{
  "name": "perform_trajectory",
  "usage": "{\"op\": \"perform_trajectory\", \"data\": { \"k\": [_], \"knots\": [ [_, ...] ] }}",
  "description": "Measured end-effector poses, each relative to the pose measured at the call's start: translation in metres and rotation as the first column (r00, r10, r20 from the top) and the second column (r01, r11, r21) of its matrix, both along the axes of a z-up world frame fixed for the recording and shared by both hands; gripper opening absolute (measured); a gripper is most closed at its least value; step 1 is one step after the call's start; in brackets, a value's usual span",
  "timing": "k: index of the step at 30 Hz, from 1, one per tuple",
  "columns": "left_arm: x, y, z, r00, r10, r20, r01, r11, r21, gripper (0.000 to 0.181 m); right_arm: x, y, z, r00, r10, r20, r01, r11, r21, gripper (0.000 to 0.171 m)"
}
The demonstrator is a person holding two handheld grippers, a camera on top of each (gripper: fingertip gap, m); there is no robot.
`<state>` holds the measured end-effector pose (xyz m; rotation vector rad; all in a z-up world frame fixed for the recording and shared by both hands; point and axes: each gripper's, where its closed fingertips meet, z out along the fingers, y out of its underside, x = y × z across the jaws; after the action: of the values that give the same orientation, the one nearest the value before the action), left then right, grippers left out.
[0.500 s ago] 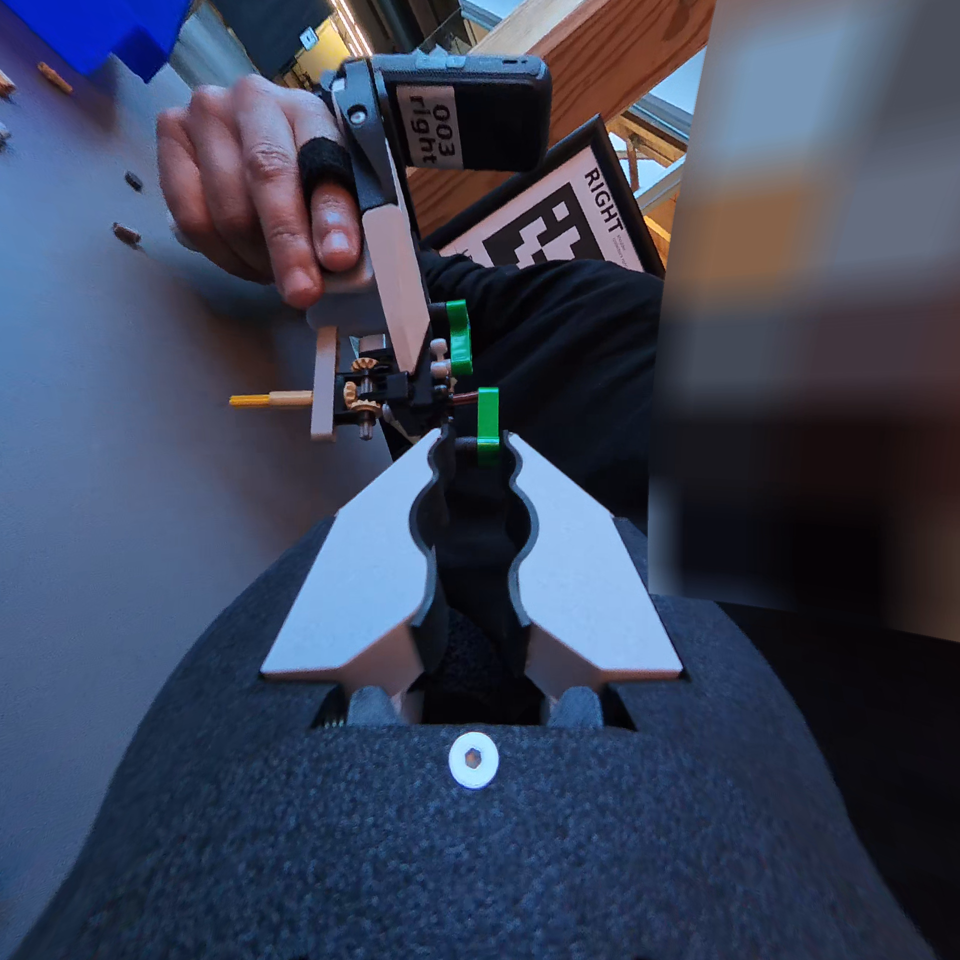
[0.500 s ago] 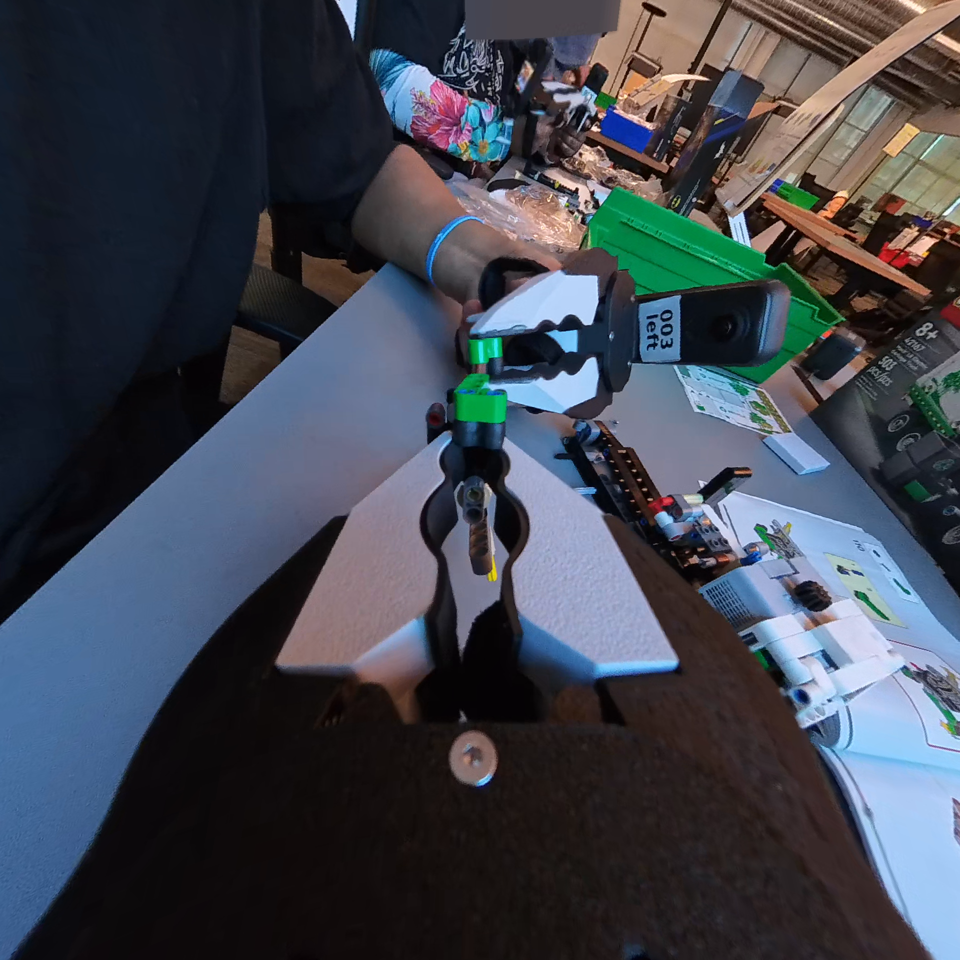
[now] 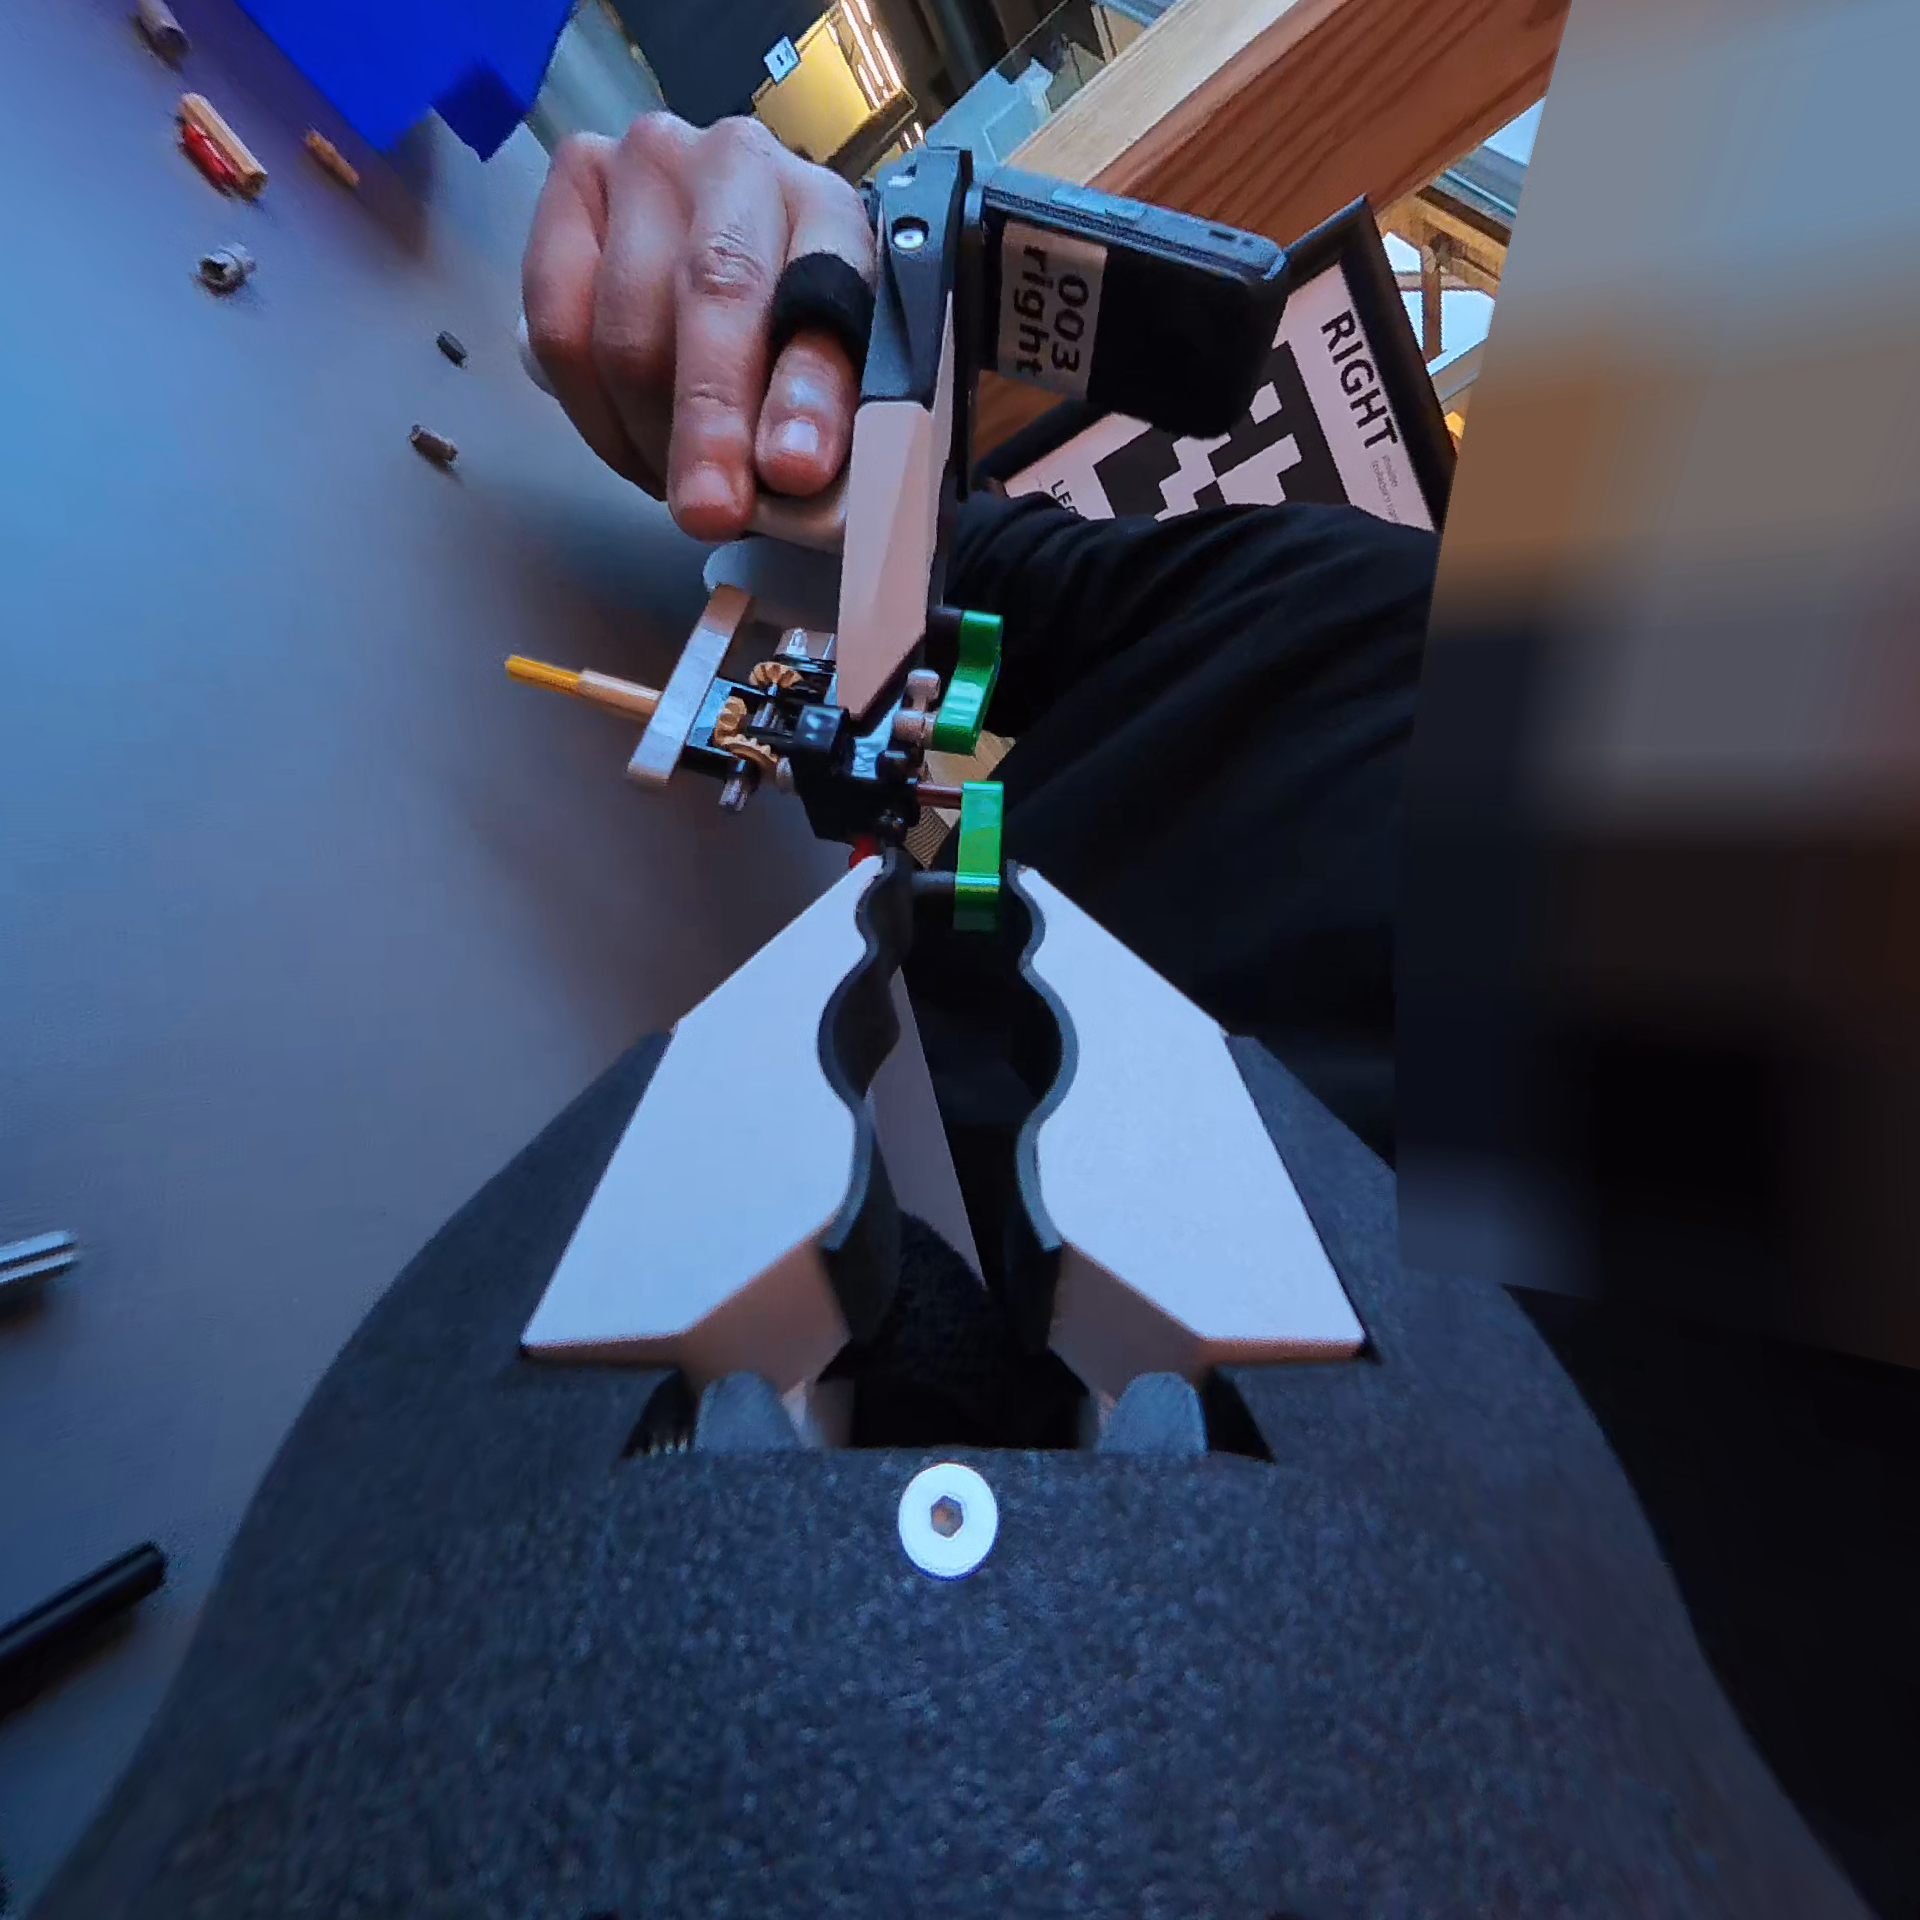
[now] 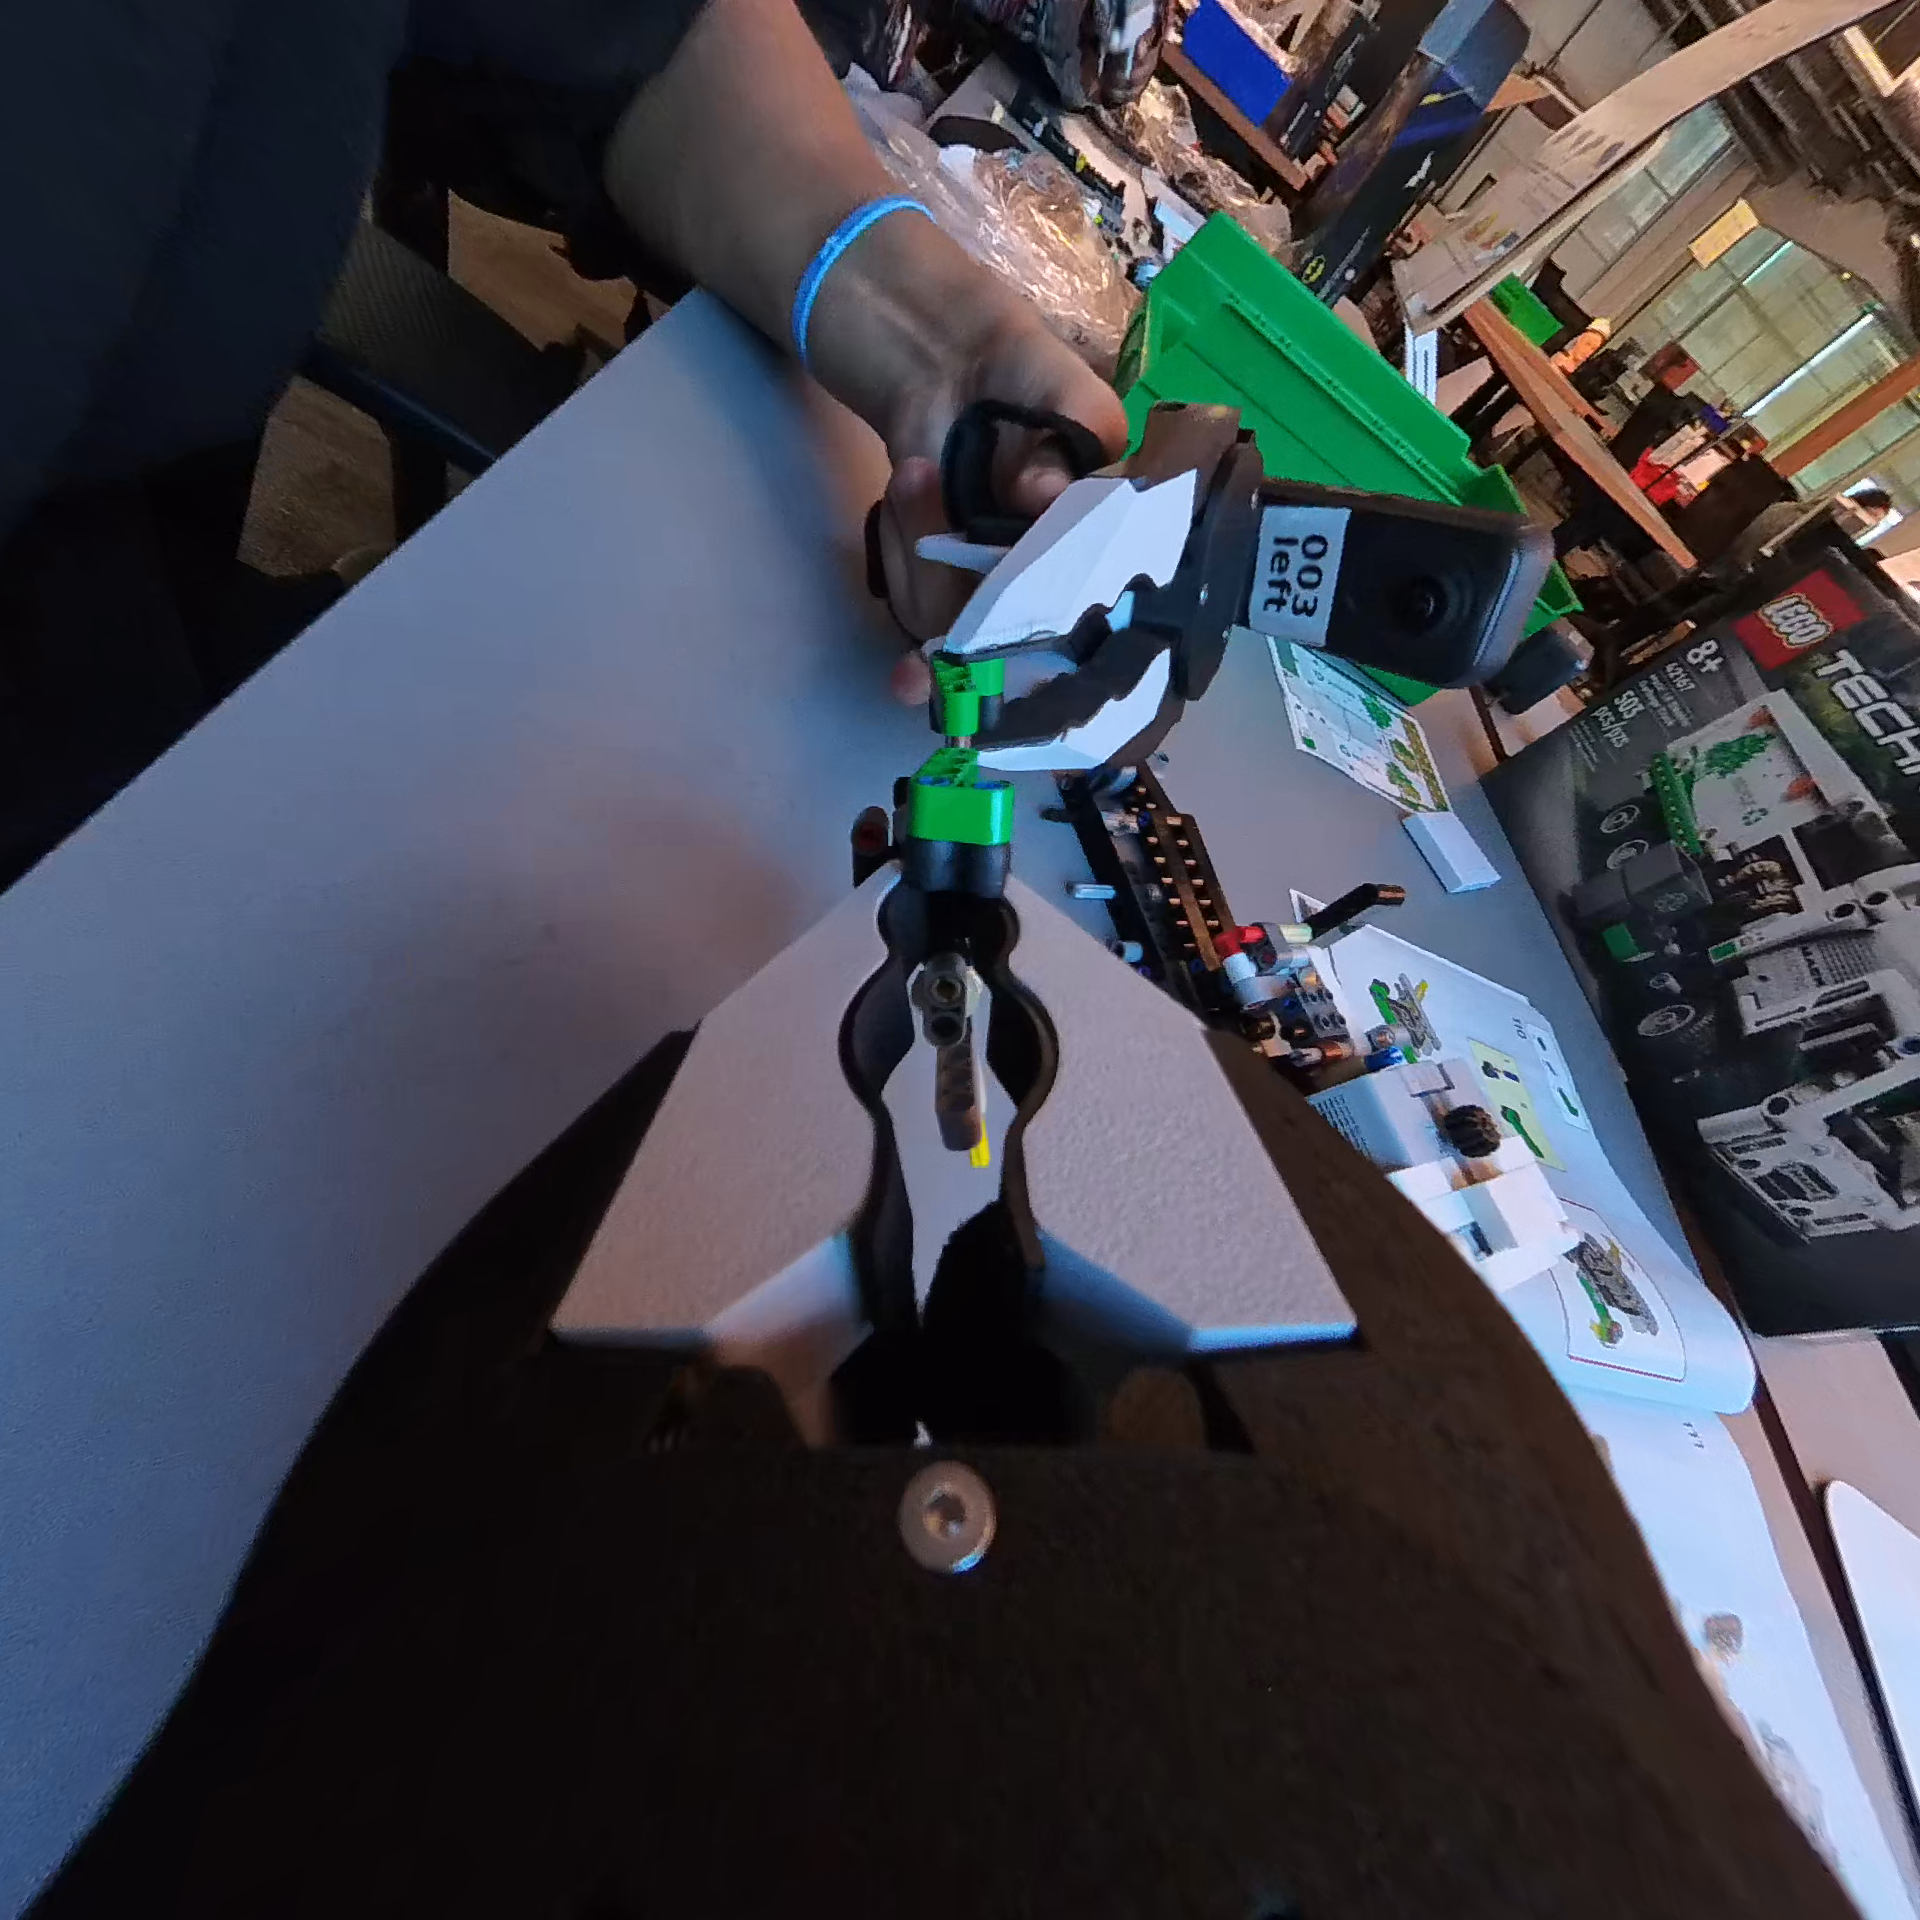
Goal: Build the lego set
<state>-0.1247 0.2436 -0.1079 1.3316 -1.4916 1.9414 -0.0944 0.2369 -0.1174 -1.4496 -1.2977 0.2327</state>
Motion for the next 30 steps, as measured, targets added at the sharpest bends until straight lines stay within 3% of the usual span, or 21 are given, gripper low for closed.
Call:
{"op": "perform_trajectory", "data": {
  "k": [16, 26, 30],
  "knots": [
    [0.002, 0.0, 0.001, 1.0, 0.008, -0.025, -0.009, 0.999, -0.036, 0.014, -0.004, 0.0, 0.007, 0.999, 0.002, -0.034, -0.001, 1.0, 0.021, 0.006],
    [0.003, -0.001, -0.005, 0.999, 0.019, -0.028, -0.018, 1.0, 0.019, 0.014, -0.005, 0.0, 0.009, 0.997, 0.008, -0.076, -0.009, 1.0, -0.009, 0.007],
    [-0.004, -0.01, -0.007, 0.999, -0.041, -0.008, 0.041, 0.997, 0.06, 0.014, -0.012, -0.009, 0.009, 0.992, 0.067, -0.104, -0.072, 0.996, -0.049, 0.007]
  ]
}}
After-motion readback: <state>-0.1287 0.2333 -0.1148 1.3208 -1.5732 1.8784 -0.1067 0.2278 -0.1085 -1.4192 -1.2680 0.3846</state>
